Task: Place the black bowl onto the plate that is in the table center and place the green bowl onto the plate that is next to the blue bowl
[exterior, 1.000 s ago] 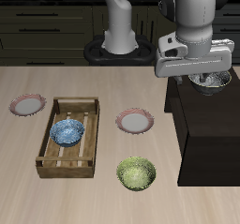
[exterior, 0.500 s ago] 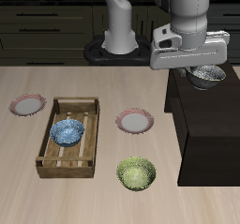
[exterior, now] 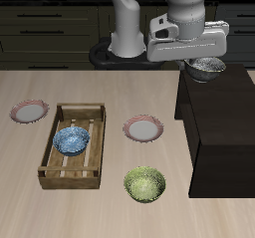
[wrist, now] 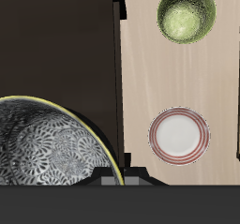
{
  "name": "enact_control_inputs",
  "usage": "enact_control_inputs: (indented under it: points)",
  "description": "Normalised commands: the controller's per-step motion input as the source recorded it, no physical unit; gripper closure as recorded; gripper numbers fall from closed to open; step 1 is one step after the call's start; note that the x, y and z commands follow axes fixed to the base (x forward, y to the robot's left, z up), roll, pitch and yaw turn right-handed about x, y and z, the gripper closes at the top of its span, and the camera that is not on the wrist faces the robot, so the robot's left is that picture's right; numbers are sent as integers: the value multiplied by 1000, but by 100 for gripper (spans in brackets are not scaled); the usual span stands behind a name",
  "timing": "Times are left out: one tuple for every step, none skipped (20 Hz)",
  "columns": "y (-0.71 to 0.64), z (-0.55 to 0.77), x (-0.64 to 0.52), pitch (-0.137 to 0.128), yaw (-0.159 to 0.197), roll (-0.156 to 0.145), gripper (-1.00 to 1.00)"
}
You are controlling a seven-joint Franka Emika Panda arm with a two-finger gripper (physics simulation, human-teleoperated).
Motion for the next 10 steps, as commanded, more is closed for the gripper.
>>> enact_control_inputs:
  points:
    - [-613, 66, -218, -33, 5, -56, 100]
    - [-491, 38, -221, -7, -10, -41, 100]
    - [-132, -2, -187, 25, -22, 46, 100]
    - [-608, 190, -342, -159, 80, -98, 100]
    - [-491, -16, -211, 42, -40, 57, 100]
    - [-723, 151, -477, -92, -3, -35, 100]
    - [-438, 24, -274, -18, -12, -21, 100]
    - [-341, -16, -348, -9, 3, 43, 100]
    - [-502, 72, -390, -135, 125, -53, 100]
    - [-910, -126, -369, 19, -45, 10, 100]
